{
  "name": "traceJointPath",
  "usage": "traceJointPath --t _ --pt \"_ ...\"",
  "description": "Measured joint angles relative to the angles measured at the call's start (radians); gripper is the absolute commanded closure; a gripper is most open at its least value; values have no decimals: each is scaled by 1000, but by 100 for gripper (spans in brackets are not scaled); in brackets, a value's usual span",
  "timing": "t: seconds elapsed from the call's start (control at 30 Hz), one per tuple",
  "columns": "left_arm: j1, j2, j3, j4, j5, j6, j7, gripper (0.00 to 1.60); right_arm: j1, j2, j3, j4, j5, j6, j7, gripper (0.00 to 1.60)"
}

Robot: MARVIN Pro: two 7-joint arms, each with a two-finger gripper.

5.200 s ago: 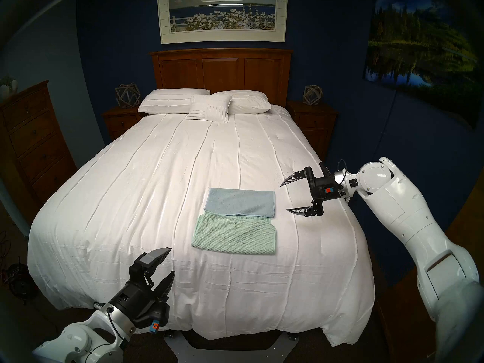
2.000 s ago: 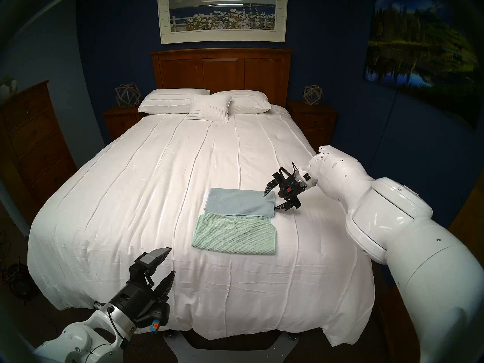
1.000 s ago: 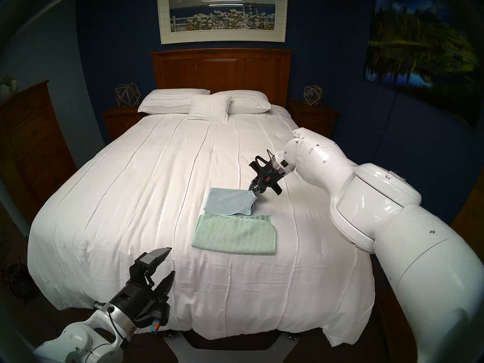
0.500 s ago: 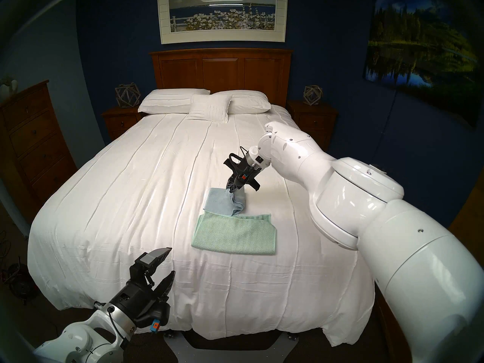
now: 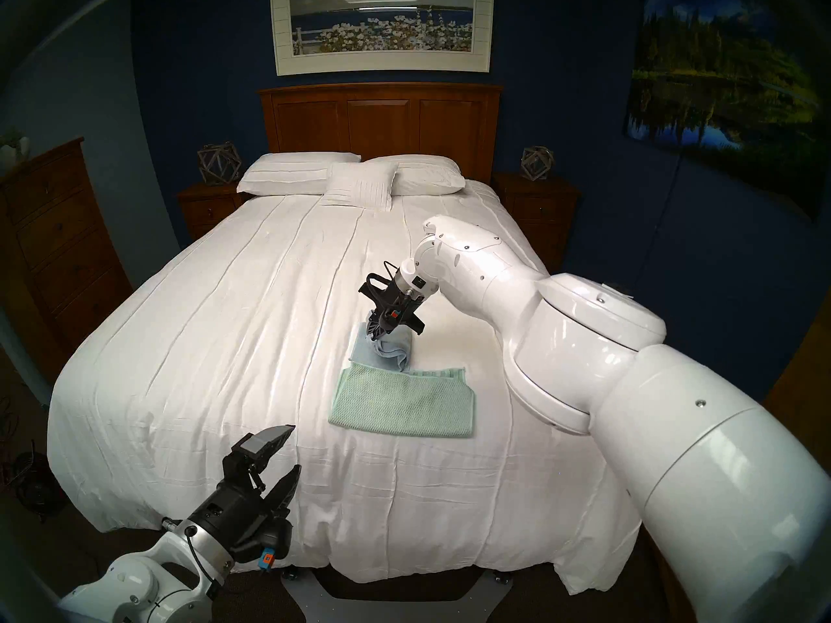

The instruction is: Fold the hand towels twice and stack them up

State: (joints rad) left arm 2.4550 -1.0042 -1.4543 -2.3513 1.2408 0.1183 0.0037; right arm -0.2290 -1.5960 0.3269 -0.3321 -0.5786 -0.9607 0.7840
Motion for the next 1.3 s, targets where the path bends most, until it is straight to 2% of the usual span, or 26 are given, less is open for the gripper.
traceJointPath --t 0.27,0.5,0.6,0.7,0.77,0.8,0.87,1.13,1.3 --pt "0 0 0 0 0 0 0 0 -12 -20 -2 37 -20 0 -38 123" --pt "-1 0 0 1 0 0 0 0 -13 -37 9 66 -35 0 -74 117" --pt "-1 0 1 1 0 0 0 0 -13 -46 13 76 -40 0 -88 98" --pt "-1 0 1 1 0 0 0 0 -15 -55 16 85 -47 3 -101 93" --pt "-1 0 1 1 0 0 0 0 -16 -61 18 91 -51 6 -109 85" --pt "-2 0 1 2 0 0 0 0 -17 -65 19 94 -54 9 -114 51" --pt "-2 0 1 2 0 0 0 0 -18 -69 20 99 -58 12 -122 0" --pt "-2 0 1 2 0 0 0 0 -19 -72 27 122 -76 13 -159 0" --pt "-2 0 1 2 0 0 0 0 -12 -47 44 128 -72 3 -182 0"
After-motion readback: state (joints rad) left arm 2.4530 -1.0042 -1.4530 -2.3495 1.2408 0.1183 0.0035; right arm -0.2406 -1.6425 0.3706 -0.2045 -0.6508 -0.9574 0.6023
